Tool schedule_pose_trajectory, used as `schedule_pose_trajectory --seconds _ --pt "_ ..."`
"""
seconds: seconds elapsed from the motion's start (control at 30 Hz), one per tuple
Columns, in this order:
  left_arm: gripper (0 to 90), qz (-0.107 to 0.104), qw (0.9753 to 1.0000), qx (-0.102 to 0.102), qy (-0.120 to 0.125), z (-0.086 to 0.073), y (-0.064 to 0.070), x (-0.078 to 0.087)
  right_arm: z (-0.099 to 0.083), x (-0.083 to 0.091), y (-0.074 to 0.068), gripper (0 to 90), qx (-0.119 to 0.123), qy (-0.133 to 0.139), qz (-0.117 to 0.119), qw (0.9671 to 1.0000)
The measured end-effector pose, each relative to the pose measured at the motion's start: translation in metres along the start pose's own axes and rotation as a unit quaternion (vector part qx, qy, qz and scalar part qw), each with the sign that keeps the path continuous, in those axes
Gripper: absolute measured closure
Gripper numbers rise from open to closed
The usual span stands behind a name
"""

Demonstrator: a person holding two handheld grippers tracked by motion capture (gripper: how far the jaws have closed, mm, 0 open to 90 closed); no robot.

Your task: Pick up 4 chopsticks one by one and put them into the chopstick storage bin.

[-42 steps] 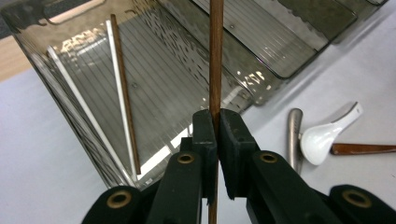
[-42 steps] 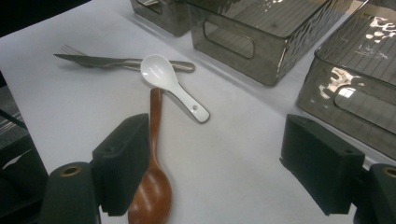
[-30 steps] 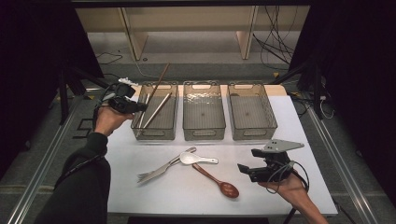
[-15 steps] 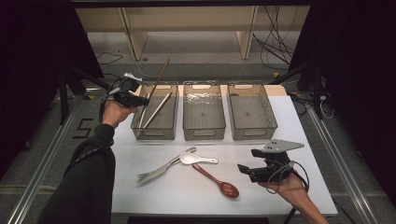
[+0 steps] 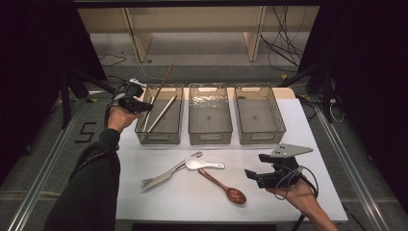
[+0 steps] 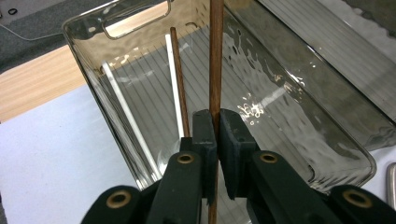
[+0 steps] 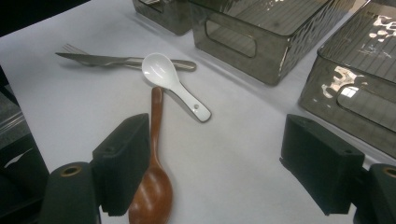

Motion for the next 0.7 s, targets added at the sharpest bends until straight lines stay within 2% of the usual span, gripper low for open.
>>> schedule_pose_trajectory --seconds 0.7 --pt "83.9 0.009 0.9998 0.000 -0.017 -0.015 -0.003 -0.012 0.000 0.000 0.000 25.1 0.001 0.000 0.000 1.0000"
Point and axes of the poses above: each handheld gripper's, and its own axes: x roughly backward along the jaws, z roughly out of its top, y roughly to its right, the point moved 9 cm from there along -x, roughly forward along the jaws, and after that the axes turned 10 degrees about y, right-handed, at the moved point
